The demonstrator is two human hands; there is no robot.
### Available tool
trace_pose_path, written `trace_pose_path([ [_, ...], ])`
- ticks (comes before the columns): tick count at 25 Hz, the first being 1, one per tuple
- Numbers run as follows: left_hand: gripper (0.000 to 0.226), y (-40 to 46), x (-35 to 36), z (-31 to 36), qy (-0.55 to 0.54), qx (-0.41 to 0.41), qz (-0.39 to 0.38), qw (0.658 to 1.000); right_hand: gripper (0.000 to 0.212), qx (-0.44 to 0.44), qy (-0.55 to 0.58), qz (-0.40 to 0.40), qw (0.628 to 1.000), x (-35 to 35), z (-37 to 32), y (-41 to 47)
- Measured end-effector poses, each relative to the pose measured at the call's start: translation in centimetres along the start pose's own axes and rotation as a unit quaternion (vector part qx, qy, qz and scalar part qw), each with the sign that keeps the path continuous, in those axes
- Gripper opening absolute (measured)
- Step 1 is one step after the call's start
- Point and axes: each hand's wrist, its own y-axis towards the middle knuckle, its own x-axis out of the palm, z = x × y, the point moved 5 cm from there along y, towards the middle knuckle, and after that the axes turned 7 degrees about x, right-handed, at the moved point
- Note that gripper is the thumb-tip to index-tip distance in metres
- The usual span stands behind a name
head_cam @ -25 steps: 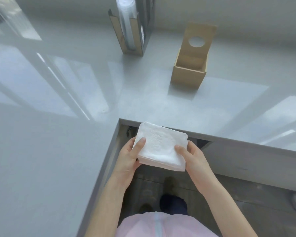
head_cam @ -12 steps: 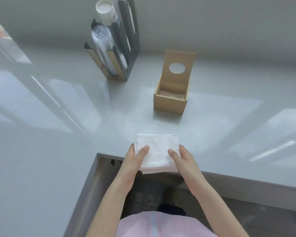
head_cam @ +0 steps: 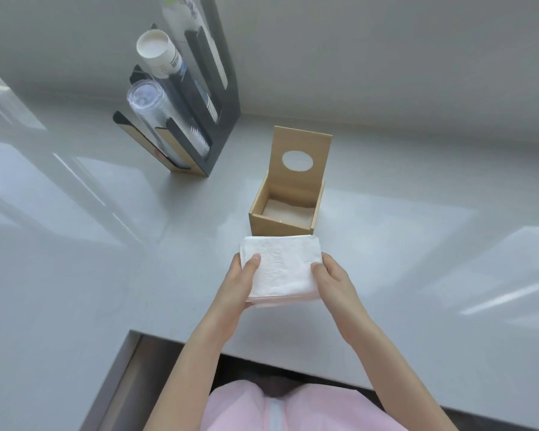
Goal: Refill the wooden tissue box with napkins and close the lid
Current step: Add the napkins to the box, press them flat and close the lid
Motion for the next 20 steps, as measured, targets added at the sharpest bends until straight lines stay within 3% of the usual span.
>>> trace_pose_path([
  [9, 0.017, 4.1, -0.5, 3.6, 0.049, 0.034, 0.014, 0.998, 0.014, -0.04, -0.04, 0.037, 0.998, -1.9, -3.7, 2.6],
  [20, 0.015, 10.2, -1.5, 8.3, 0.191, 0.117, 0.01, 0.974, 0.025, -0.081, -0.09, 0.122, 0.985, -2.5, -9.2, 6.0],
])
